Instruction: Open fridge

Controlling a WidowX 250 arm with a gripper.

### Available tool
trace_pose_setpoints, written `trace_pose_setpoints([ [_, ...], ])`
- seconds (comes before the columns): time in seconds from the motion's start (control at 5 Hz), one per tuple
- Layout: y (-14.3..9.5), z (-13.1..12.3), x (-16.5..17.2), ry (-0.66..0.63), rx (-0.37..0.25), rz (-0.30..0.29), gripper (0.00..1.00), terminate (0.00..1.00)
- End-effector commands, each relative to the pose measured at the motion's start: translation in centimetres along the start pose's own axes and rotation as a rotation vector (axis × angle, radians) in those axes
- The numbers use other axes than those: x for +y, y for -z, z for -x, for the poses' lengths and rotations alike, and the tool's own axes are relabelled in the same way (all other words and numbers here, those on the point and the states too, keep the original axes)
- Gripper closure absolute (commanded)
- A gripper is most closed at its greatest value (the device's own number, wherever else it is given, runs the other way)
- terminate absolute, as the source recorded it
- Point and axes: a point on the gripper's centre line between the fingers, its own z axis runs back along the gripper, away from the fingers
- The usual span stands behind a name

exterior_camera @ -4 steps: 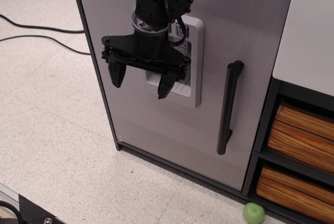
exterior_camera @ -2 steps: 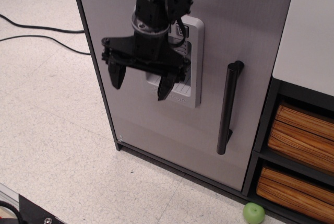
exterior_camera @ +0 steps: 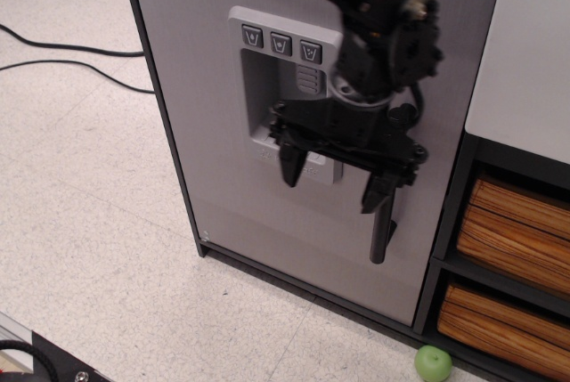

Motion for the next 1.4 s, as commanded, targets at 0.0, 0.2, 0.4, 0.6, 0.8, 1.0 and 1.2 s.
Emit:
trace_pose_setpoints([
  [0.0,-1.6,-5.7,-3.6,0.122,-0.124,0.067,0.0,0.0],
  [0.2,-1.4,-7.4,-4.4,0.151,-0.136,0.08,0.0,0.0],
  [0.4,-0.8,-8.0,-4.8,0.187,-0.146,0.097,0.0,0.0],
  [0.6,-0.6,-7.9,-4.7,0.225,-0.15,0.119,1.0,0.0],
  [0.8,-0.9,-7.6,-4.6,0.199,-0.198,0.111,1.0,0.0],
  [1.0,-1.4,-6.8,-4.1,0.167,-0.231,0.119,1.0,0.0],
  [1.2,-2.3,-5.3,-2.9,0.155,-0.253,0.128,1.0,0.0],
])
